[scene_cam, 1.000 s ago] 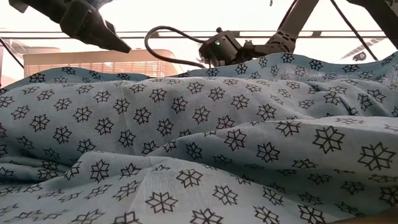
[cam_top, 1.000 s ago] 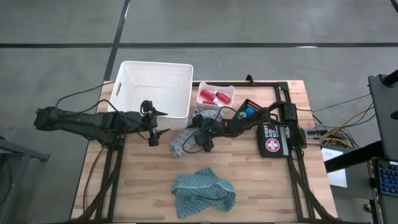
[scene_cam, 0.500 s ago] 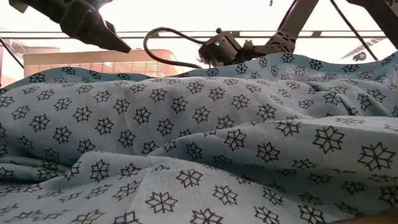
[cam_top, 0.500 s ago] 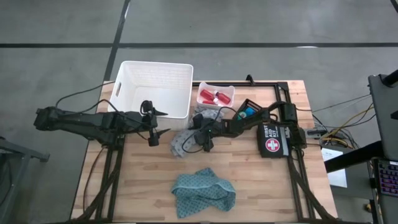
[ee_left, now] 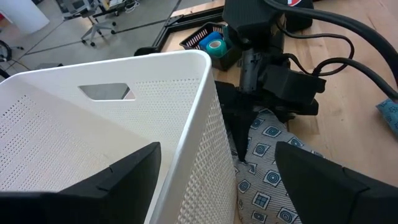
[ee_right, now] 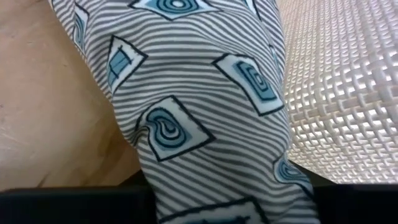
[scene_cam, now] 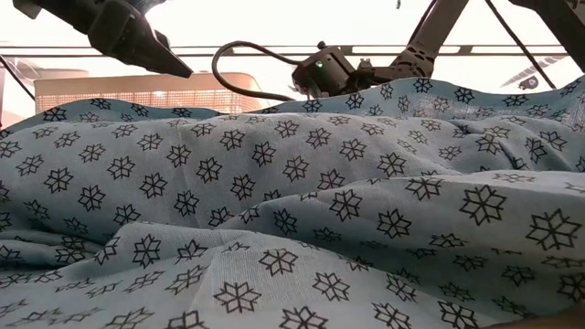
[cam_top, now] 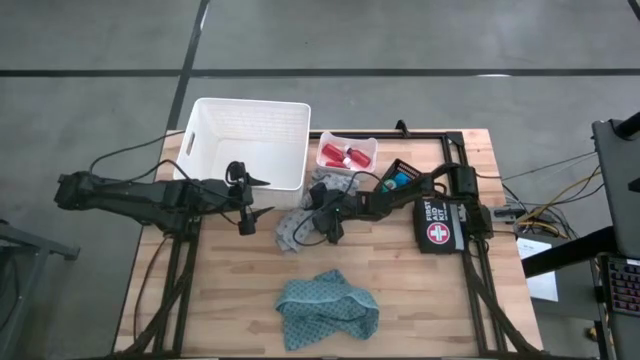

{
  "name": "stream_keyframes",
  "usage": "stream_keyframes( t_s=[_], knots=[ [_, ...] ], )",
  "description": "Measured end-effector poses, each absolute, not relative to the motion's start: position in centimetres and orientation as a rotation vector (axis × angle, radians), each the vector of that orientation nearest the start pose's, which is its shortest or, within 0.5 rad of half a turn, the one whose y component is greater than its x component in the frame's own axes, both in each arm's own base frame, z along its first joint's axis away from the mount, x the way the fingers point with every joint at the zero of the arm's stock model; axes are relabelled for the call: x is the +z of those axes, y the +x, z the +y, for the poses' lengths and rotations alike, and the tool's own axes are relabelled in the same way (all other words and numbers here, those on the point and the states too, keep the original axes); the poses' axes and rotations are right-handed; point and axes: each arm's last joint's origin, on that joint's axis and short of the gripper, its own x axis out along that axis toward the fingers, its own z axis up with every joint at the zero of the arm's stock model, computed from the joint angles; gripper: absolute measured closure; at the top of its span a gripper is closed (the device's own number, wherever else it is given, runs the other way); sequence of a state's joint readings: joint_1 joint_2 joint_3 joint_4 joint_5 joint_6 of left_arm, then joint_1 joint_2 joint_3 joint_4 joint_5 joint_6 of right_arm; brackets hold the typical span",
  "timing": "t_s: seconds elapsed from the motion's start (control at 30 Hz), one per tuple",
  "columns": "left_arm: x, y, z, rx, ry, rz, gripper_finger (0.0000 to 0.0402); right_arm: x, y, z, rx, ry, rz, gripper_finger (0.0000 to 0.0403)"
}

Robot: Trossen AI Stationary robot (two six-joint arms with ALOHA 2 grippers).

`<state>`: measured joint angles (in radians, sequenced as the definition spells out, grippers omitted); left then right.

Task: Pick & Place Medicine items
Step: Put the gray patient gown into the big white bin

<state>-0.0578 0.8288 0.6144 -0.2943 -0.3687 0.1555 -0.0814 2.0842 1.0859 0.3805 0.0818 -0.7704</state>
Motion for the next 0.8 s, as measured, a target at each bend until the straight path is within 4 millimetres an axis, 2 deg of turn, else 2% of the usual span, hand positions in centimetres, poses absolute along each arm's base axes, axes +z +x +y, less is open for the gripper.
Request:
stream_keyframes(
  t_s=[0.4,0.57,0.7,0.8],
  knots=[
    [25.8,17.7,0.0,0.265,0.259,0.522,0.0082,10.9,40.6,-3.5,0.090,-0.724,0.666,0.0278],
    [25.8,17.7,0.0,0.265,0.260,0.525,0.0082,12.6,39.7,-3.0,0.109,-0.706,0.698,0.0287],
    [25.8,17.7,0.0,0.265,0.260,0.528,0.0082,14.6,38.9,-2.4,0.120,-0.709,0.661,0.0286],
    [25.8,17.7,0.0,0.265,0.260,0.528,0.0082,15.5,38.2,-1.9,0.124,-0.714,0.644,0.0282]
  ],
)
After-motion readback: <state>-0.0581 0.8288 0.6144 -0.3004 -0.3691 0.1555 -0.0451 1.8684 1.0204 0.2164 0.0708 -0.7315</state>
